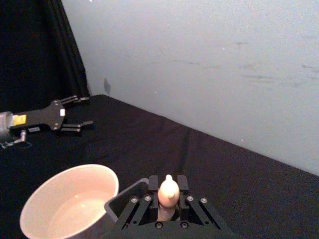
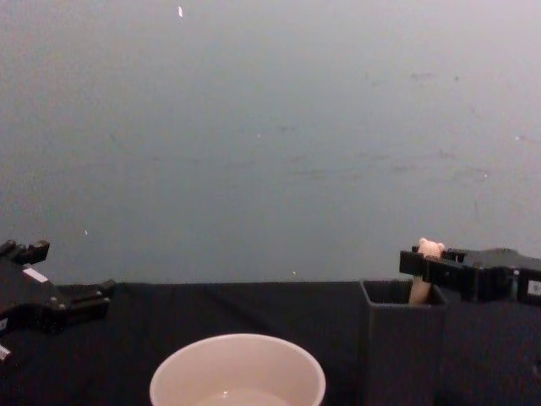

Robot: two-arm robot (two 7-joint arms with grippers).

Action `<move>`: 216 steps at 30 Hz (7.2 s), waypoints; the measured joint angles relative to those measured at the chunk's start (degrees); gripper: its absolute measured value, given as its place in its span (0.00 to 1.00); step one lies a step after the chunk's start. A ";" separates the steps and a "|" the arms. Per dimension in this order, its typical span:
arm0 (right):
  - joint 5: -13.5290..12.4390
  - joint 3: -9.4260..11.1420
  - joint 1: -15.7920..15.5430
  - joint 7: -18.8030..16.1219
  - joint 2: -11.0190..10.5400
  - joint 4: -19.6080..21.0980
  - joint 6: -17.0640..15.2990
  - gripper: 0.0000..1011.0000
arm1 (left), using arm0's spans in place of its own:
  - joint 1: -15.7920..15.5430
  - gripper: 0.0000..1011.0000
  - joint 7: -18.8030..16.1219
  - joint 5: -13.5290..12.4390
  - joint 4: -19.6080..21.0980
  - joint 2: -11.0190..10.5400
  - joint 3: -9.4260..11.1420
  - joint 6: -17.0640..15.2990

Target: Pick up the stirring spoon with one hand, stir inside the cup, then place it back in its original position.

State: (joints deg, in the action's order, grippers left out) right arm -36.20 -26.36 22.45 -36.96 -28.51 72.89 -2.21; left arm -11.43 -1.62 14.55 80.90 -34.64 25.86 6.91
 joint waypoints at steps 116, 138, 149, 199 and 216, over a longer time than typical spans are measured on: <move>11.65 -11.75 11.60 -9.85 8.98 -8.17 12.42 0.21 | 0.00 0.99 0.00 0.00 0.00 0.00 0.00 0.00; 9.17 -10.87 6.42 -10.41 4.01 1.52 9.36 0.21 | 0.00 0.99 0.00 0.00 0.00 0.00 0.00 0.00; 9.62 -13.05 8.59 -11.11 7.05 -1.86 10.11 0.21 | 0.00 0.99 0.00 0.00 0.00 0.00 0.00 0.00; 10.13 -12.33 8.42 -9.75 7.33 -1.40 9.70 0.21 | 0.00 0.99 0.00 0.00 0.00 0.00 0.00 0.00; 12.21 -11.61 12.01 -7.81 10.29 -8.73 11.35 0.21 | 0.00 0.99 0.00 0.00 0.00 0.00 0.00 0.00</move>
State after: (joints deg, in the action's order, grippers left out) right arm -23.99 -37.97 34.46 -44.77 -18.21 64.16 9.14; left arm -11.43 -1.62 14.55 80.90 -34.65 25.86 6.91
